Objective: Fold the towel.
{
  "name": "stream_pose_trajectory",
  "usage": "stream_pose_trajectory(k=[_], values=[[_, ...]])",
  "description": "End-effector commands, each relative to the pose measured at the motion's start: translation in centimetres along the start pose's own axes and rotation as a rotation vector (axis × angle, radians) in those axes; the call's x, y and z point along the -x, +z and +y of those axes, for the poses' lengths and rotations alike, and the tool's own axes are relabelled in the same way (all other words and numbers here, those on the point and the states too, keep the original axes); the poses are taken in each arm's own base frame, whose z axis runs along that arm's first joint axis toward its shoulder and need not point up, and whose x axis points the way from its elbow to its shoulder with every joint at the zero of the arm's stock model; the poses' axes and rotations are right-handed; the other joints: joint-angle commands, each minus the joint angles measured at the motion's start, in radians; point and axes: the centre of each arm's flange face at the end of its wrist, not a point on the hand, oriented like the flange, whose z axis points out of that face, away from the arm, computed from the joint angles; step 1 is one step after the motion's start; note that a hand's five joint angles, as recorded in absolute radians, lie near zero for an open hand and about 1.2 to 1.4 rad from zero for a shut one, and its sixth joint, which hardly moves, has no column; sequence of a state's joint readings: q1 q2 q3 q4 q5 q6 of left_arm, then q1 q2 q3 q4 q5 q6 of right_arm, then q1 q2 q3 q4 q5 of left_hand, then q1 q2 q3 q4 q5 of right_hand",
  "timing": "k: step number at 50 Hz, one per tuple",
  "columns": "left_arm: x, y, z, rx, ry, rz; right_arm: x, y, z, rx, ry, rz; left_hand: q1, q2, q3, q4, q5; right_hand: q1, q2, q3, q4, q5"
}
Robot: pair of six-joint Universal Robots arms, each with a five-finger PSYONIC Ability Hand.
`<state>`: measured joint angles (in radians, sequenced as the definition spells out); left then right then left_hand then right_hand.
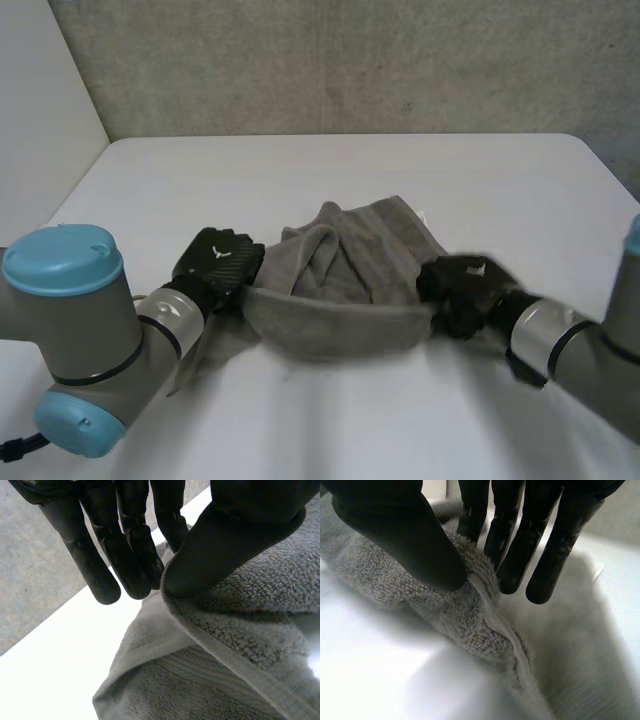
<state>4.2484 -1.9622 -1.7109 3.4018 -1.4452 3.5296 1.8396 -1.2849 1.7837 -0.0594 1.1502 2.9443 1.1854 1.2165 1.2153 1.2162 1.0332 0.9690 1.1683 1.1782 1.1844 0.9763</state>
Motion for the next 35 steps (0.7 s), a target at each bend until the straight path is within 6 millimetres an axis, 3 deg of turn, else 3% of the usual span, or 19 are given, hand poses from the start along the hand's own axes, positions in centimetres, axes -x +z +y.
stream_pose_trajectory(k=[1, 7, 13, 15, 16, 18, 19, 20, 21, 23, 24, 26, 27, 29, 32, 35], values=[[-0.3, -0.7, -0.1, 0.002, 0.007, 0.012, 0.3, -2.0, -2.9, -0.03, -0.24, 0.032, 0.211, 0.18, 0.181, 0.18, 0.189, 0.427, 0.228, 0.218, 0.212, 0.245], [-1.0, 0.3, 1.2, 0.035, 0.009, 0.037, 0.1, -0.6, -0.2, 0.176, -0.365, -0.029, 0.211, 0.18, 0.181, 0.18, 0.189, 0.427, 0.228, 0.218, 0.212, 0.245], [-1.0, 2.1, 1.4, 0.032, 0.011, 0.037, -0.9, 1.1, -0.4, 0.206, -0.407, 0.028, 0.211, 0.18, 0.181, 0.18, 0.189, 0.427, 0.228, 0.218, 0.212, 0.245], [-0.2, 3.5, 0.1, -0.013, 0.022, 0.015, -1.4, 2.9, -2.4, 0.131, -0.46, 0.077, 0.211, 0.18, 0.181, 0.18, 0.189, 0.427, 0.228, 0.218, 0.212, 0.245], [-0.2, 3.5, 0.1, -0.014, 0.022, 0.015, -1.4, 2.9, -2.4, 0.131, -0.461, 0.077, 0.211, 0.18, 0.181, 0.18, 0.189, 0.427, 0.228, 0.218, 0.212, 0.245], [1.5, 4.9, -3.4, -0.118, 0.054, -0.04, -2.5, 4.3, -6.8, -0.039, -0.529, 0.172, 0.211, 0.18, 0.181, 0.18, 0.189, 0.427, 0.228, 0.218, 0.212, 0.245], [1.5, 4.9, -3.4, -0.118, 0.054, -0.04, -2.5, 4.3, -6.8, -0.04, -0.53, 0.173, 0.211, 0.18, 0.181, 0.18, 0.189, 0.427, 0.228, 0.218, 0.212, 0.245], [2.6, 5.5, -5.8, -0.191, 0.076, -0.077, -3.2, 4.6, -9.9, -0.16, -0.566, 0.24, 0.211, 0.18, 0.181, 0.18, 0.189, 0.427, 0.228, 0.218, 0.212, 0.245], [2.6, 5.5, -5.9, -0.192, 0.076, -0.078, -3.2, 4.6, -9.9, -0.161, -0.566, 0.241, 0.211, 0.18, 0.181, 0.18, 0.189, 0.427, 0.228, 0.218, 0.212, 0.245], [5.8, 5.7, -11.8, -0.361, 0.123, -0.199, -4.2, 4.1, -16.6, -0.441, -0.63, 0.382, 0.211, 0.18, 0.181, 0.18, 0.189, 0.427, 0.228, 0.218, 0.212, 0.245], [5.8, 5.7, -11.8, -0.361, 0.123, -0.2, -4.3, 4.1, -16.6, -0.443, -0.63, 0.383, 0.211, 0.18, 0.181, 0.18, 0.189, 0.427, 0.228, 0.218, 0.212, 0.245], [8.9, 4.0, -18.3, -0.54, 0.145, -0.345, -4.5, 2.0, -22.4, -0.719, -0.687, 0.5, 0.211, 0.18, 0.181, 0.18, 0.189, 0.427, 0.228, 0.218, 0.212, 0.245], [8.9, 4.0, -18.3, -0.541, 0.145, -0.346, -4.5, 2.0, -22.4, -0.72, -0.687, 0.5, 0.211, 0.18, 0.181, 0.18, 0.189, 0.427, 0.228, 0.218, 0.212, 0.245], [10.8, 1.9, -22.7, -0.684, 0.15, -0.446, -4.4, 0.0, -25.5, -0.896, -0.724, 0.582, 0.211, 0.18, 0.181, 0.18, 0.189, 0.427, 0.228, 0.218, 0.212, 0.245], [11.4, 1.1, -23.6, -0.712, 0.153, -0.468, -4.2, -0.3, -25.7, -0.907, -0.73, 0.58, 0.211, 0.18, 0.181, 0.18, 0.189, 0.427, 0.228, 0.218, 0.212, 0.245], [12.0, 0.1, -23.6, -0.705, 0.151, -0.481, -3.9, -0.1, -24.4, -0.841, -0.722, 0.545, 0.211, 0.18, 0.181, 0.18, 0.189, 0.427, 0.228, 0.218, 0.212, 0.245]])
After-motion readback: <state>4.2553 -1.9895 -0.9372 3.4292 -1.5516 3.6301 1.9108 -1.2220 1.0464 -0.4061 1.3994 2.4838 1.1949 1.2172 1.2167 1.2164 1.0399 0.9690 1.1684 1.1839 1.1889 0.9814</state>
